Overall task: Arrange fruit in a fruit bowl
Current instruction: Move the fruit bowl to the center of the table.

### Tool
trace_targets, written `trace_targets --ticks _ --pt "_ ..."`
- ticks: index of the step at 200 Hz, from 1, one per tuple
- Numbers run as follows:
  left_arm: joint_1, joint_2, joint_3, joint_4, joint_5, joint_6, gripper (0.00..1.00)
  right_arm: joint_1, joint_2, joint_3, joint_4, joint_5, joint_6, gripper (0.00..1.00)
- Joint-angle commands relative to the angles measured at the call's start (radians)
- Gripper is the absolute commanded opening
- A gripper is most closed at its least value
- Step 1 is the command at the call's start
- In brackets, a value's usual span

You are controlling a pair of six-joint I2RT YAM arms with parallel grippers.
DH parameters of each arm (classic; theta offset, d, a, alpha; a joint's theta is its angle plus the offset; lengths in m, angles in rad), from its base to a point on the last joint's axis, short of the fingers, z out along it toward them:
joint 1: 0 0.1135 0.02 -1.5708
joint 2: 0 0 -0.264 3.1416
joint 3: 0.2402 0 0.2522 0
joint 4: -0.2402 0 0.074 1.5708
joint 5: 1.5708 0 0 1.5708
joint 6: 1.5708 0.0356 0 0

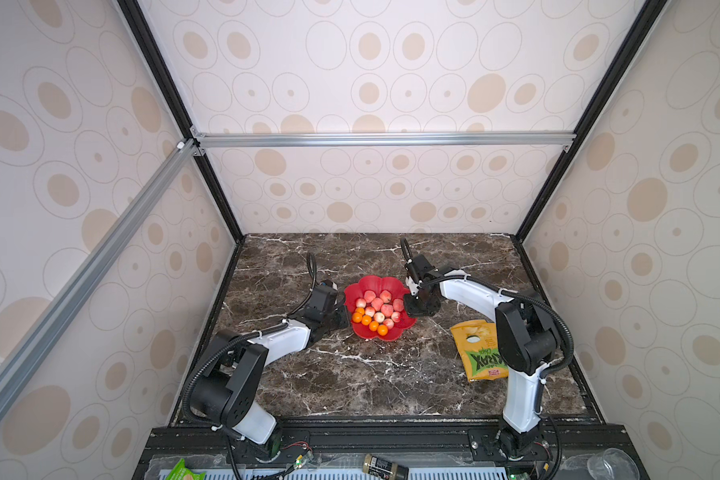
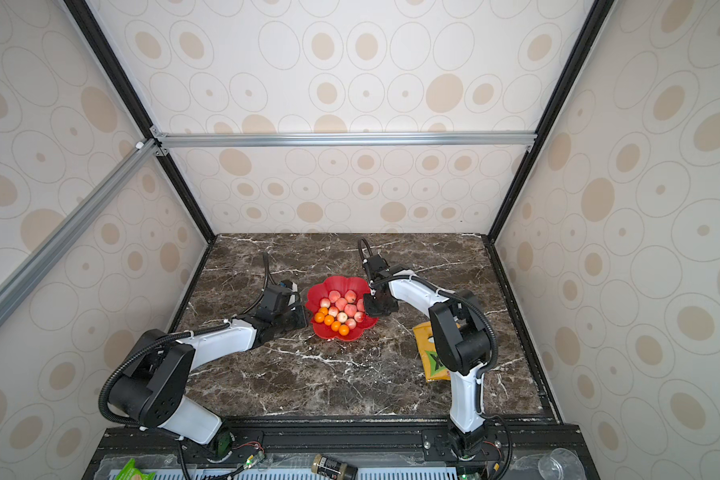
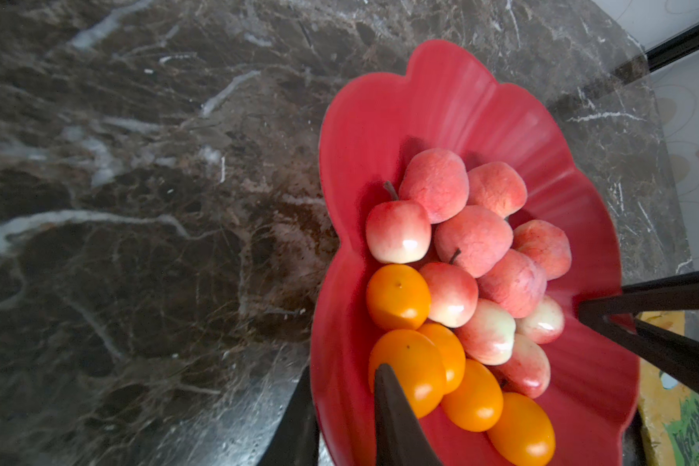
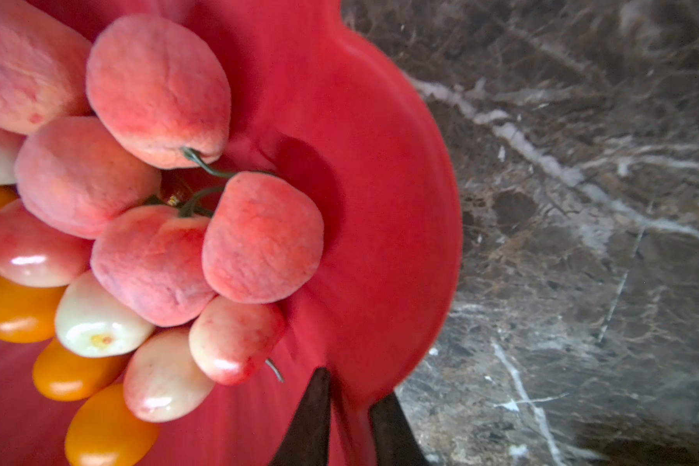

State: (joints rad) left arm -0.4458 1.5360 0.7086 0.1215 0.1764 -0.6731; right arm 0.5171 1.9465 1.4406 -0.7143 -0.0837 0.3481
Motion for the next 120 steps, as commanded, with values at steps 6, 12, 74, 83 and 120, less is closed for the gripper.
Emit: trace_targets --ticks 6,12,74,83,120 --pt "-0.003 -0.059 -0.023 0.016 -0.003 -0.018 0.24 0.026 -0.056 -0.03 0.004 -0.025 0.021 0.19" --pt "-0.003 -0.069 -0.031 0.017 -0.005 -0.019 0.24 0.028 -0.058 -0.035 0.006 -0.024 0.023 0.19" --pt "-0.003 -0.089 -0.07 0.028 -0.004 -0.032 0.25 0.049 -0.053 -0.048 0.007 -0.027 0.031 0.2" --pt "-0.002 -0.088 -0.076 0.034 -0.004 -0.034 0.25 0.05 -0.051 -0.051 0.007 -0.025 0.031 0.2" --pt "-0.003 -0.081 -0.092 0.047 -0.006 -0.04 0.27 0.051 -0.046 -0.059 0.012 -0.018 0.032 0.21"
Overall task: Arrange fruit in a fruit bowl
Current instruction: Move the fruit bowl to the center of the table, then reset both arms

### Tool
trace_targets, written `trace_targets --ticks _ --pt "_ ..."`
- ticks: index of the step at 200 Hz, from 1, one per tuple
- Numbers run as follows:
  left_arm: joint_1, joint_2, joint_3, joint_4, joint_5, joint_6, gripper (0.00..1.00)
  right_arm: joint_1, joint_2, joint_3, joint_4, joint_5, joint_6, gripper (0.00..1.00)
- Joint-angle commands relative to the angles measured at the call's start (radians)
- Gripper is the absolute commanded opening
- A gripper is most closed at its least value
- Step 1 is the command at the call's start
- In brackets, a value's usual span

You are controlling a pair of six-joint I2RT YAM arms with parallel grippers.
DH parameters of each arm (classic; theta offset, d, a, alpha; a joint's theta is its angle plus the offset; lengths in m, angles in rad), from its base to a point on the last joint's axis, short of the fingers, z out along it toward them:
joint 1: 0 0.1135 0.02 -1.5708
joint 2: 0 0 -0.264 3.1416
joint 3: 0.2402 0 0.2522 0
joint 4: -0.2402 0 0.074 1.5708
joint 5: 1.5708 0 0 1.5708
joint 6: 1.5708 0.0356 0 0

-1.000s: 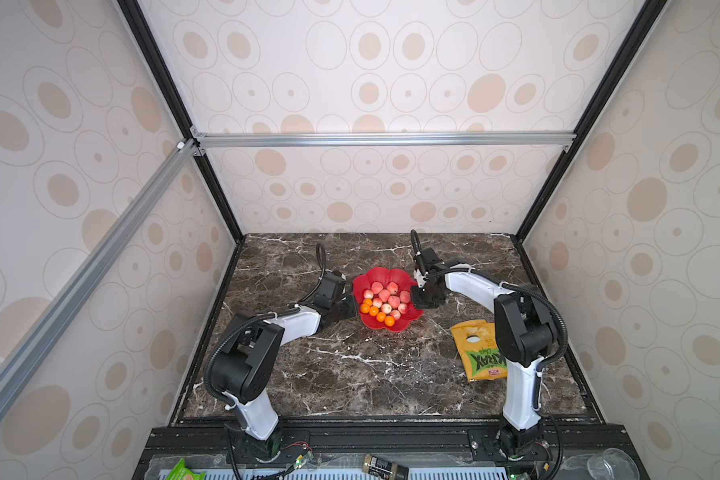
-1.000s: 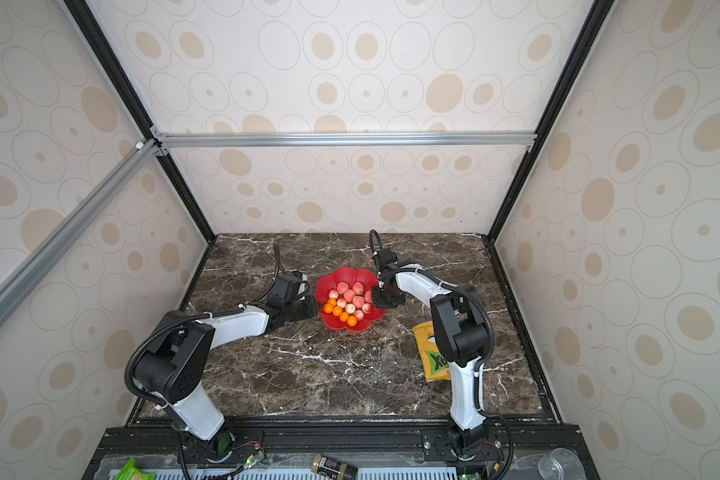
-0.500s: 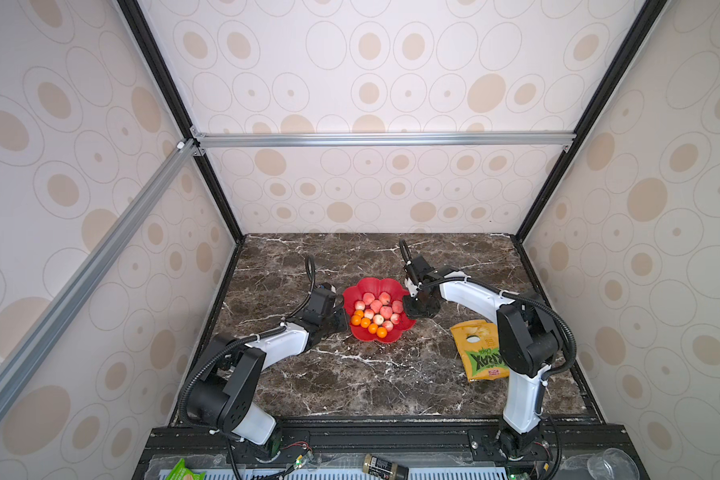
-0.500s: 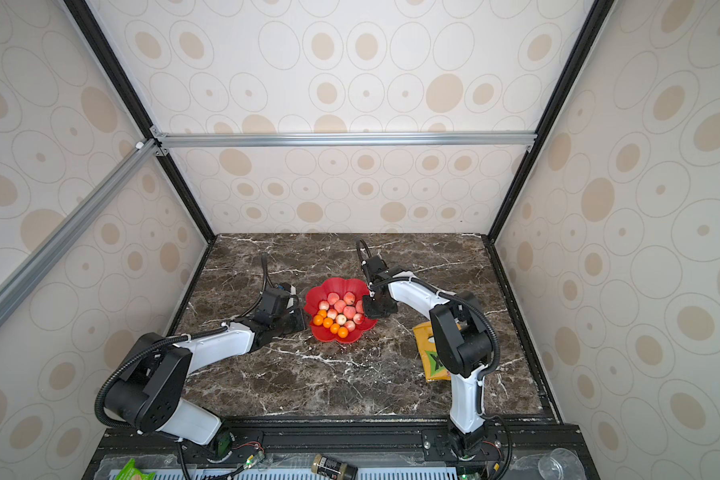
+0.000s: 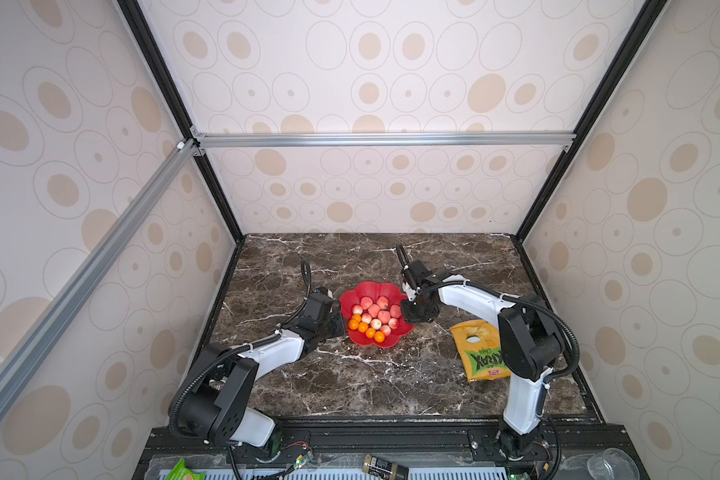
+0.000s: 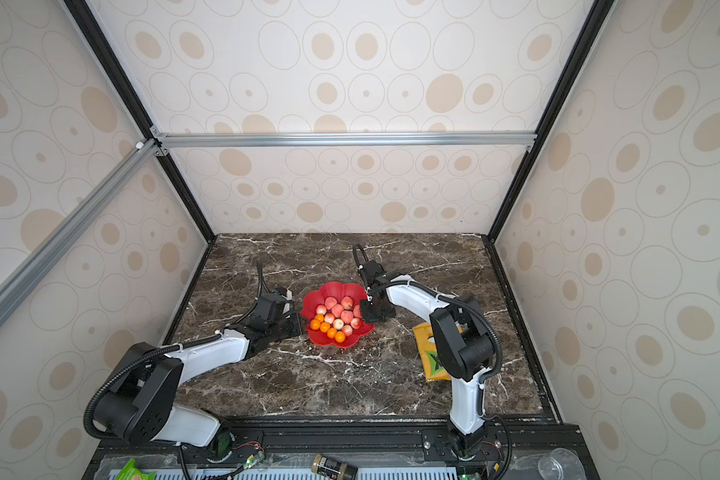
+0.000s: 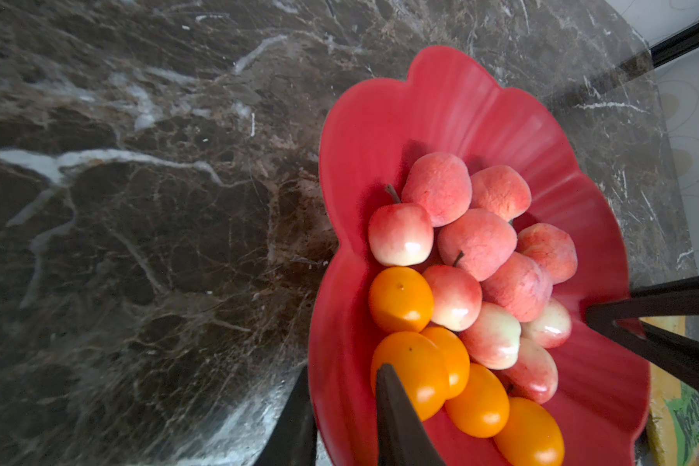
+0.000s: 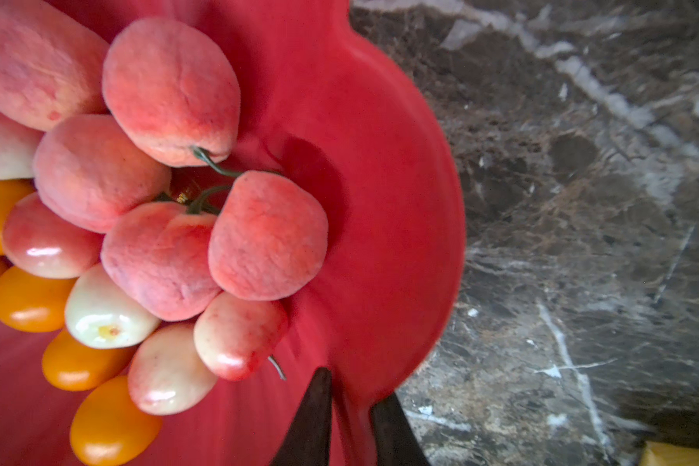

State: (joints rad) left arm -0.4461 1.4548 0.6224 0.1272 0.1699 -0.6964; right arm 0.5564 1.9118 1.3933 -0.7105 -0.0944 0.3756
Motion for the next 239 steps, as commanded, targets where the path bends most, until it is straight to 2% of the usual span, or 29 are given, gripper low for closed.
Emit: trace_targets --ticks 1,53,126,161,199,239 --pt "-0.002 0.001 -0.006 0.041 0.001 -0.017 0.27 0.012 -0.01 -0.011 0.008 -0.008 0.006 0.21" --pt "-0.003 0.018 -0.002 0.042 0.004 -0.02 0.31 0.012 0.004 -0.004 -0.005 0.023 0.016 0.25" --pt "-0.003 -0.03 0.009 -0.012 -0.049 -0.016 0.46 0.012 -0.024 0.012 -0.05 0.1 0.017 0.32" --pt "-0.002 -0.154 0.007 -0.083 -0.158 0.005 0.65 0.012 -0.094 0.038 -0.109 0.191 0.012 0.53" --pt "-0.003 -0.38 -0.016 -0.117 -0.264 0.075 0.98 0.013 -0.247 -0.015 -0.095 0.282 0.036 0.72" --pt "-0.002 -0.596 -0.097 -0.119 -0.429 0.133 0.98 0.006 -0.457 -0.189 0.051 0.402 0.085 0.86"
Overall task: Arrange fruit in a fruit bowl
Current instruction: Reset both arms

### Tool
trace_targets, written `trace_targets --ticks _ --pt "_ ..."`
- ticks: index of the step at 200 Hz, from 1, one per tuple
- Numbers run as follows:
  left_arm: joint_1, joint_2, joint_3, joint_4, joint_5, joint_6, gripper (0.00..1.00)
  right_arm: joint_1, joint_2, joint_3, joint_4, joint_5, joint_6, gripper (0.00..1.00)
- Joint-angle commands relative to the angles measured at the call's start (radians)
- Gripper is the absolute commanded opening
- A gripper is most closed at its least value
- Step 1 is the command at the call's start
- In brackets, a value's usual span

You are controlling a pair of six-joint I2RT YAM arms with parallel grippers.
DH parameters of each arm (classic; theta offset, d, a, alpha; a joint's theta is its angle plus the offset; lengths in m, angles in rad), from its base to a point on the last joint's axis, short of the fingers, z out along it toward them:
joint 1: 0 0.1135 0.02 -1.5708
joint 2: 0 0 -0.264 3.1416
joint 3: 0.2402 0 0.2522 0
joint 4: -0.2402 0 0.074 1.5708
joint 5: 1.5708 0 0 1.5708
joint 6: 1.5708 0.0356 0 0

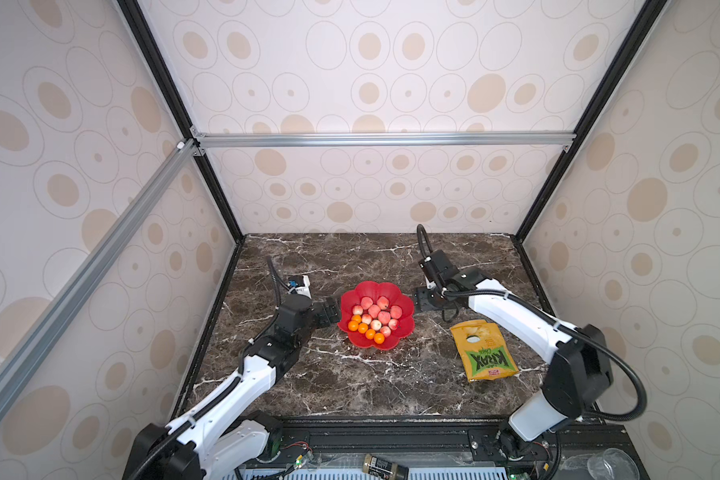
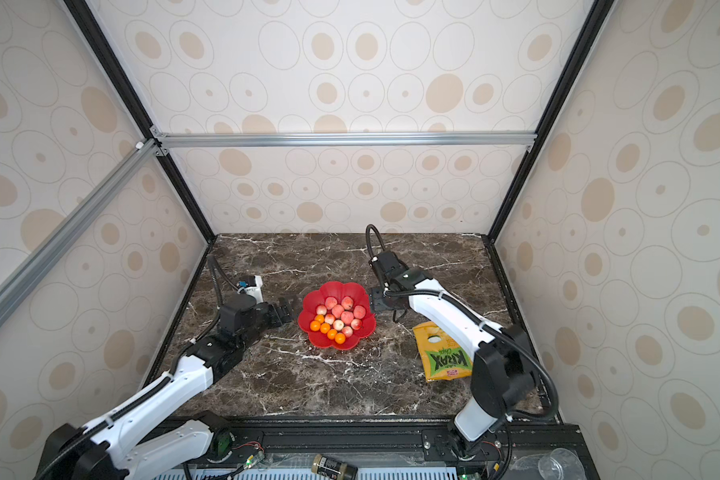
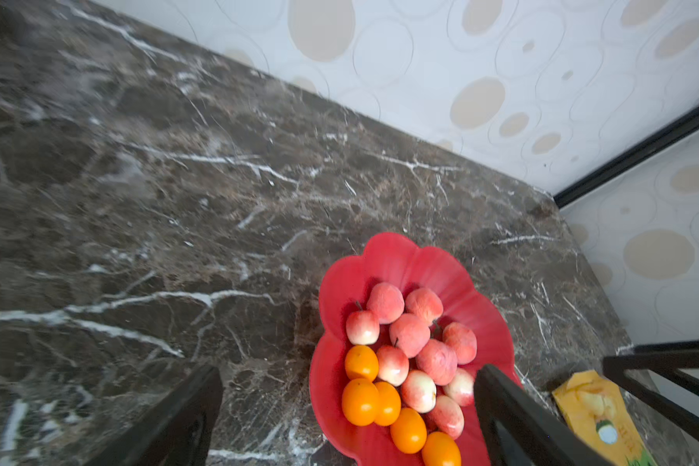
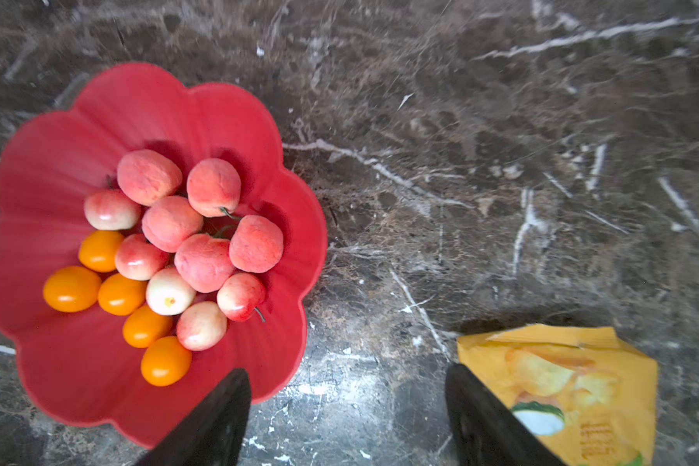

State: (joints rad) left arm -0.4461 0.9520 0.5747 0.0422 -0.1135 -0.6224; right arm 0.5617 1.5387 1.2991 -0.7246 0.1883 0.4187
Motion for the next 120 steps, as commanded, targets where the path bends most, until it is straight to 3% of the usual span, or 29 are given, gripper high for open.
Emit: trace_targets --ticks 1,16,31,70,77,94,120 --pt "-0.002 -0.099 -0.052 -0.032 -0.149 0.061 0.98 0.0 -0.089 -0.101 0.069 0.123 0.044 0.86" --pt "0.0 -0.175 -0.096 -0.022 -0.236 0.061 0.98 -0.006 -0.163 -0.18 0.135 0.206 0.077 0.94" --pt "0.002 -0.248 -0.155 0.03 -0.285 0.084 0.98 -0.017 -0.233 -0.284 0.253 0.257 0.066 0.94" --pt "0.004 -0.441 -0.409 0.392 -0.301 0.259 0.98 -0.052 -0.385 -0.573 0.628 0.346 0.029 0.85" --pt "0.004 -0.463 -0.439 0.427 -0.318 0.282 0.98 -0.07 -0.405 -0.617 0.692 0.323 0.012 0.97" --pt "0.013 -0.459 -0.458 0.453 -0.347 0.334 0.98 -0.126 -0.421 -0.671 0.783 0.276 -0.032 1.0" --pt "0.019 -0.374 -0.459 0.506 -0.387 0.425 0.98 -0.215 -0.365 -0.649 0.752 0.292 -0.055 1.0"
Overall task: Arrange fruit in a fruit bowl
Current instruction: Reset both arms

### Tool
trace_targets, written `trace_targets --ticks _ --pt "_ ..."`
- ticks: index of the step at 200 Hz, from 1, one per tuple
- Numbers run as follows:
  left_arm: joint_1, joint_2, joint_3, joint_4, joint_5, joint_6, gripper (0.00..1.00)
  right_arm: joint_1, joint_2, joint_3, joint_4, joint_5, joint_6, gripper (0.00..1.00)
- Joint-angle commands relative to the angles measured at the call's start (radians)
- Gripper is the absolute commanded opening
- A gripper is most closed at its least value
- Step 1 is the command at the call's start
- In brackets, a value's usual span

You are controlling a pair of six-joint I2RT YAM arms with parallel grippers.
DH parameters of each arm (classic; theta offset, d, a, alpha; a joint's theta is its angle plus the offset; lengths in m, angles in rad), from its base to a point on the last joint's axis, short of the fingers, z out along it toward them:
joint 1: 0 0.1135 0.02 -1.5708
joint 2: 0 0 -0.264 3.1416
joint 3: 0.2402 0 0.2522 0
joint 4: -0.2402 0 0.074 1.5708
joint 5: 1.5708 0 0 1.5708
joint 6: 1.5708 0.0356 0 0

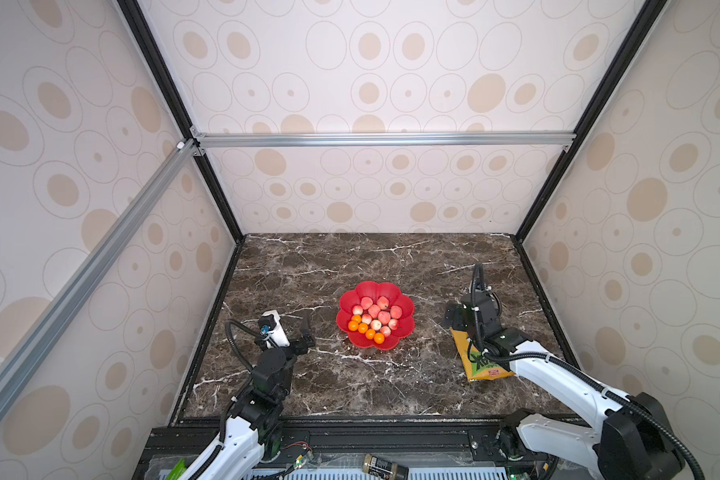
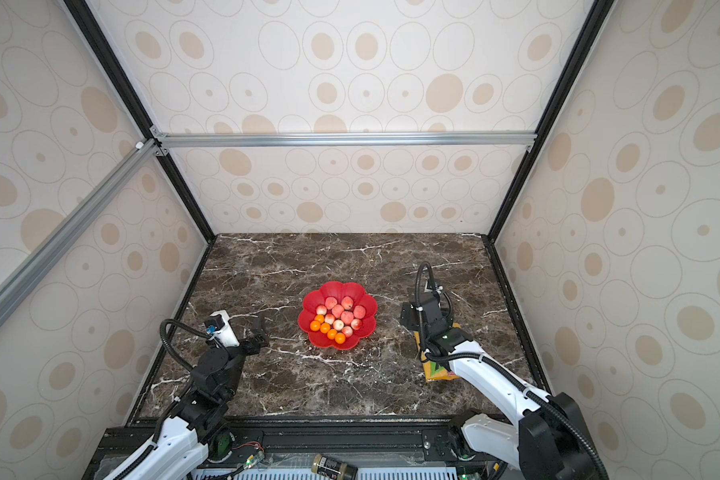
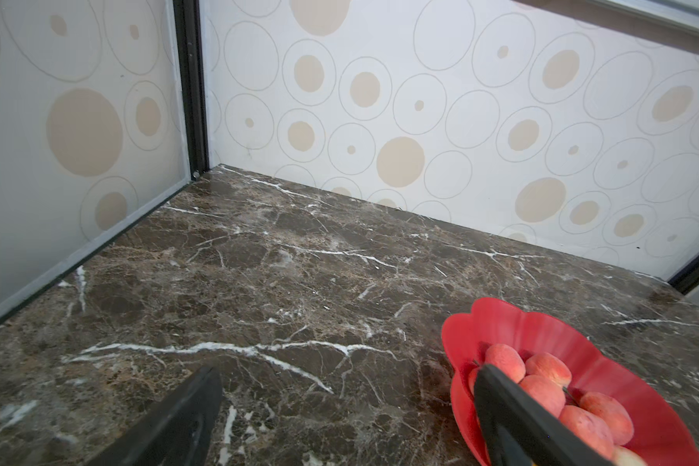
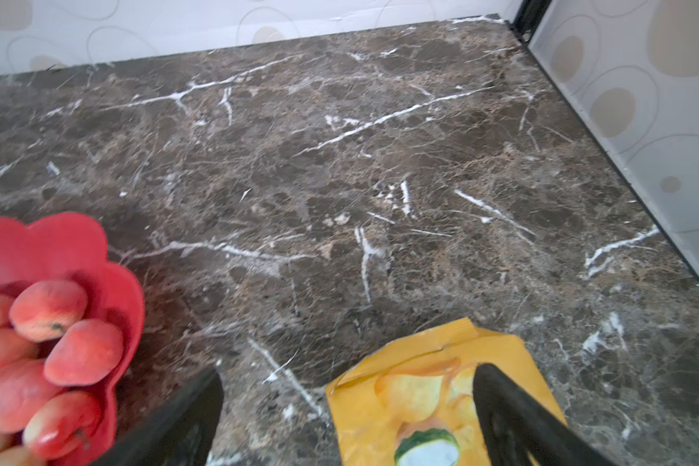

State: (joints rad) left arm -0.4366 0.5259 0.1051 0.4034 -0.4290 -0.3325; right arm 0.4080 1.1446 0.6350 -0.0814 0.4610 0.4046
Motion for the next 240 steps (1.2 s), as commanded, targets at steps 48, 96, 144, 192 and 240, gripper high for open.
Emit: trace_targets --ticks 48,96,144,192,240 --pt "0.071 0.234 0.009 0.317 -0.075 0.241 0.98 -0.123 0.123 -0.033 0.288 0.049 -0.172 1.0" --pt "0.163 0.432 -0.036 0.563 0.016 0.357 0.98 -0.199 0.163 -0.06 0.403 0.018 -0.326 1.0" --pt "0.22 0.697 -0.012 0.767 0.087 0.407 0.98 -0.264 0.274 -0.137 0.623 -0.086 -0.377 1.0" --pt "0.307 0.869 0.04 0.928 0.253 0.395 0.98 -0.334 0.313 -0.187 0.771 -0.23 -0.384 1.0" --pt "0.371 1.061 -0.005 1.211 0.32 0.36 0.98 -0.362 0.381 -0.22 0.878 -0.301 -0.377 1.0"
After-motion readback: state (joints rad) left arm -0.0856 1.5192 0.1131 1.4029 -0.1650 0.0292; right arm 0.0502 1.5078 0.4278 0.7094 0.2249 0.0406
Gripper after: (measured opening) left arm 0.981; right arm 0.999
